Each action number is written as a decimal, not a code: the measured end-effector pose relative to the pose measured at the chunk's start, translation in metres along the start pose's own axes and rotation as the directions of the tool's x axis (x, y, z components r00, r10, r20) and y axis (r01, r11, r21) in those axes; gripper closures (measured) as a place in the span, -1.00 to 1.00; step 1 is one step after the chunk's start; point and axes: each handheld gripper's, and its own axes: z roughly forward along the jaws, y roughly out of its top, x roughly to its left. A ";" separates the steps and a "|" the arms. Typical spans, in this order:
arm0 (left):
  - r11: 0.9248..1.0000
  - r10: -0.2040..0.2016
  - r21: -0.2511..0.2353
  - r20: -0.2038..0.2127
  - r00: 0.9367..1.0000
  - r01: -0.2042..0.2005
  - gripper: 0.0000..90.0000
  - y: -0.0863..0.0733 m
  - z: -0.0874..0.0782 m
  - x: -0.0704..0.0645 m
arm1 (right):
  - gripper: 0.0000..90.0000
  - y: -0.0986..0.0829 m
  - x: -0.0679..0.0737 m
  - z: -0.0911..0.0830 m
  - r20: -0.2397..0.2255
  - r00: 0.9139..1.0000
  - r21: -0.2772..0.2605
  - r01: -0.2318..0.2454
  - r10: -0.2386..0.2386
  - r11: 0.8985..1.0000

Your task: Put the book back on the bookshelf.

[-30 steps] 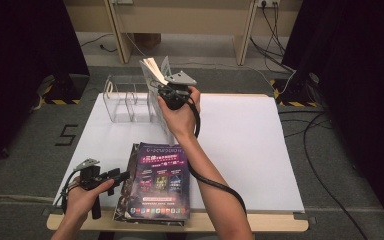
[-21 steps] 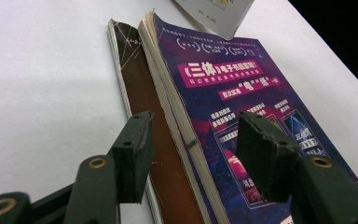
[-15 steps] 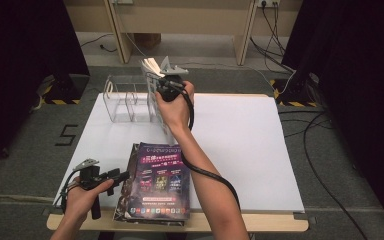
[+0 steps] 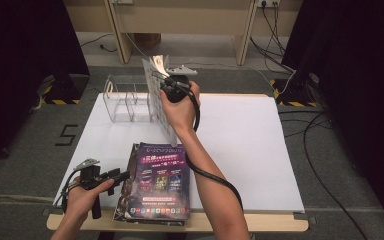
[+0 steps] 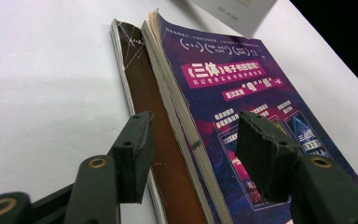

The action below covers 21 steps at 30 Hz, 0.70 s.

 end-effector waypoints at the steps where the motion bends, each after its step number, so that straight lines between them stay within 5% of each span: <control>1: 1.000 0.000 0.000 0.000 1.000 0.000 0.00 0.000 0.000 0.000 | 0.65 0.000 0.000 0.000 0.000 1.000 0.000 0.000 0.000 1.000; 14: 1.000 0.003 0.003 0.009 1.000 -0.003 0.01 0.000 0.000 -0.004 | 0.65 0.014 0.029 -0.049 -0.090 0.995 -0.095 0.027 -0.036 0.995; 21: 1.000 0.004 0.004 0.012 1.000 -0.004 0.01 0.000 0.000 -0.005 | 0.65 0.025 0.043 -0.061 -0.136 0.989 -0.119 0.044 -0.060 0.992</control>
